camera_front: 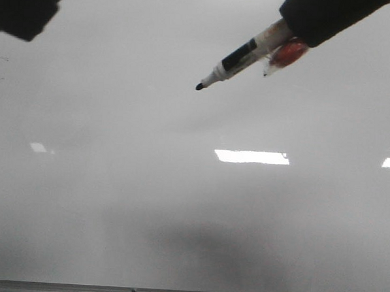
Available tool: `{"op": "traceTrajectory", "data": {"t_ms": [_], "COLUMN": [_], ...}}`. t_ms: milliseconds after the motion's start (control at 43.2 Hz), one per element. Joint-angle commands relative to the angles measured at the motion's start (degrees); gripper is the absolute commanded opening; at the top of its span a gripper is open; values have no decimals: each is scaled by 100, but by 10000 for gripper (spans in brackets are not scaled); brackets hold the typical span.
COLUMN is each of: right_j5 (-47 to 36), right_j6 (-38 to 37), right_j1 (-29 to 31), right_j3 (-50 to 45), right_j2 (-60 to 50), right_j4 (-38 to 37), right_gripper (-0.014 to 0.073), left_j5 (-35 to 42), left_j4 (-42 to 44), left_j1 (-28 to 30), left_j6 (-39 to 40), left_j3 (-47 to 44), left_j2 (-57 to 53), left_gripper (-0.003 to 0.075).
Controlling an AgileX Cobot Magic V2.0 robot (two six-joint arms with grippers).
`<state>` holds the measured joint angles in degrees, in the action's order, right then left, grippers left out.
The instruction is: Write number 9 on whiteboard
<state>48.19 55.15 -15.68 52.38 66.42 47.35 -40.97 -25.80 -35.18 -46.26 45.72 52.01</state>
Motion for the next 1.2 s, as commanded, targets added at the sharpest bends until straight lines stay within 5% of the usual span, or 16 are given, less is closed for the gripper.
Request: {"op": "traceTrajectory", "data": {"t_ms": [0,255,1181], "right_j5": [-742,-1791,-1940], "right_j6": [3,3,14], "right_j1": [137,137,50], "right_j3": [-98,-422,1925], "right_j2": [-138,-132,2061], "right_j4": [489,910,1413], "right_gripper": [-67,-67,-67], "left_j5": [679,1645,1727], "left_j4": [-423,-789,-789], "left_j1": [317,551,551], "left_j6": [83,83,83], "left_j3": [-421,-1589,-1649], "left_j2": [-628,-1919,-1987], "left_gripper": [308,-17,-19]}}
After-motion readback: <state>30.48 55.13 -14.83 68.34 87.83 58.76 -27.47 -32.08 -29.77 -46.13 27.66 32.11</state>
